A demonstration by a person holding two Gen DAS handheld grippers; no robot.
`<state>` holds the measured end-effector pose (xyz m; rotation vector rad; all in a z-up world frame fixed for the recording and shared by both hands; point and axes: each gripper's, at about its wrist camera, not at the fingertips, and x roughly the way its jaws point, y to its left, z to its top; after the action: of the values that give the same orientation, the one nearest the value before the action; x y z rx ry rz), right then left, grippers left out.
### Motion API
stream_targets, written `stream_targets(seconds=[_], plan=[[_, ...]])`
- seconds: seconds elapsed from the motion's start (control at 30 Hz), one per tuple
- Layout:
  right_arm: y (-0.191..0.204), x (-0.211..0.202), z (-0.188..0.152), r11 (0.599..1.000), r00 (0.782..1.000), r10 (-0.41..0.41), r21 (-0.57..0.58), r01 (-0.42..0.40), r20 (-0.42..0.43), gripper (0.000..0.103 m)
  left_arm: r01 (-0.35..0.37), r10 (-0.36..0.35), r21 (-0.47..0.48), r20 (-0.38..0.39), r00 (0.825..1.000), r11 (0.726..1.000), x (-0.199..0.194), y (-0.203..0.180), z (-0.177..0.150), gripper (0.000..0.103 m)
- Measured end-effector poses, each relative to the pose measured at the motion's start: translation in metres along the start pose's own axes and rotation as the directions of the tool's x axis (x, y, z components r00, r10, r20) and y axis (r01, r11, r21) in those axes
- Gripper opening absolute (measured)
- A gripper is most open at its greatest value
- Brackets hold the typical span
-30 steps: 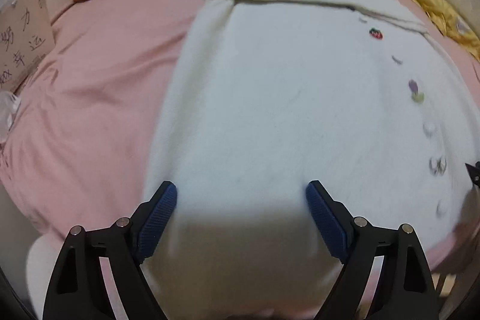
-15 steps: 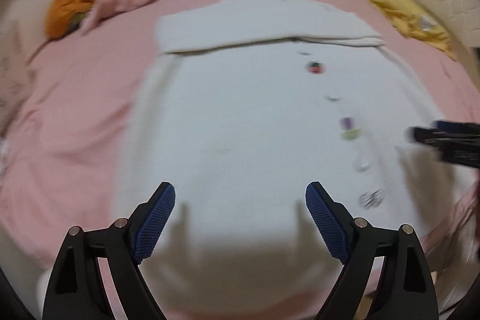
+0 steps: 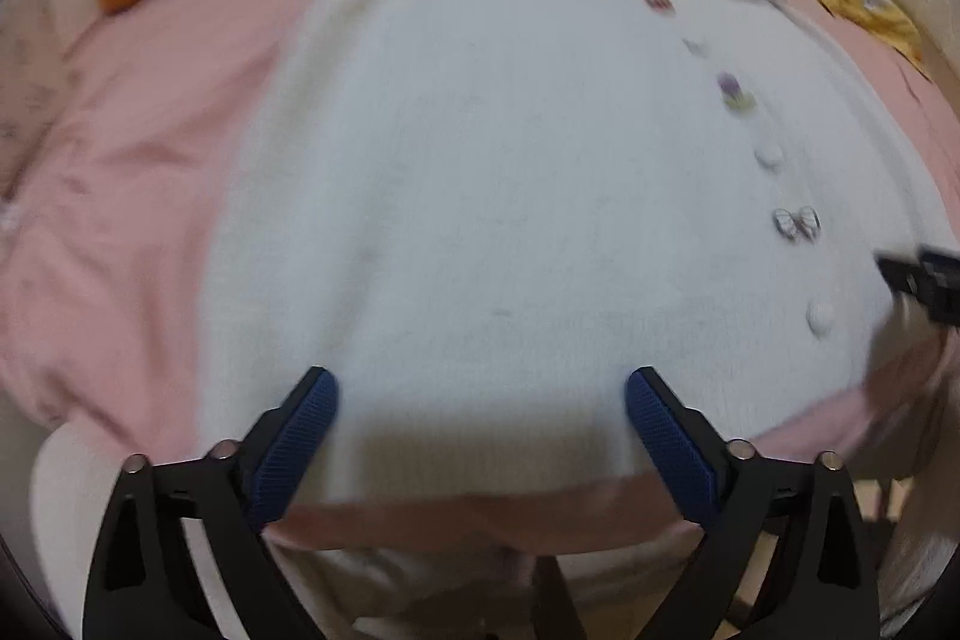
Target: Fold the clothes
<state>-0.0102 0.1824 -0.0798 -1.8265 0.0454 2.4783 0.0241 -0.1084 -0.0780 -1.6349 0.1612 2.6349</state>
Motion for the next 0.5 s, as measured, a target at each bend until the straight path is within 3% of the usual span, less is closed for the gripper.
stream_targets(seconds=[0.03,0.13,0.17,0.23,0.33,0.4,0.5], plan=[[-0.001,-0.008,-0.004,1.000,0.999,-0.004,0.010,0.004,0.042,0.090,-0.030,0.031,-0.017,0.089,0.996,0.999,-0.016,0.002,0.001,0.094],[-0.001,-0.027,-0.008,1.000,0.987,-0.020,0.008,0.019,0.161,0.090,-0.003,0.007,-0.026,0.174,0.985,1.000,-0.030,0.002,0.007,0.098],[-0.001,-0.028,-0.008,0.999,0.983,-0.037,0.008,0.036,0.177,0.090,-0.004,0.007,-0.028,0.133,0.991,1.000,-0.021,0.001,0.005,0.098],[-0.009,-0.013,-0.006,0.998,0.992,-0.058,0.037,0.054,0.115,0.090,-0.006,0.008,-0.033,0.051,0.999,0.999,-0.003,0.001,0.001,0.098],[-0.036,0.004,-0.013,0.990,1.000,0.015,0.137,-0.018,0.023,0.090,-0.009,0.006,-0.044,-0.060,0.998,0.999,0.021,0.002,-0.004,0.099],[-0.041,-0.001,-0.017,0.988,1.000,0.017,0.155,-0.018,0.008,0.090,0.001,-0.004,-0.084,-0.040,0.999,0.997,0.016,0.008,0.000,0.099],[-0.044,-0.009,-0.026,0.987,1.000,-0.010,0.159,0.013,-0.017,0.090,-0.052,0.048,-0.124,-0.039,0.998,0.991,0.009,0.016,0.002,0.097]])
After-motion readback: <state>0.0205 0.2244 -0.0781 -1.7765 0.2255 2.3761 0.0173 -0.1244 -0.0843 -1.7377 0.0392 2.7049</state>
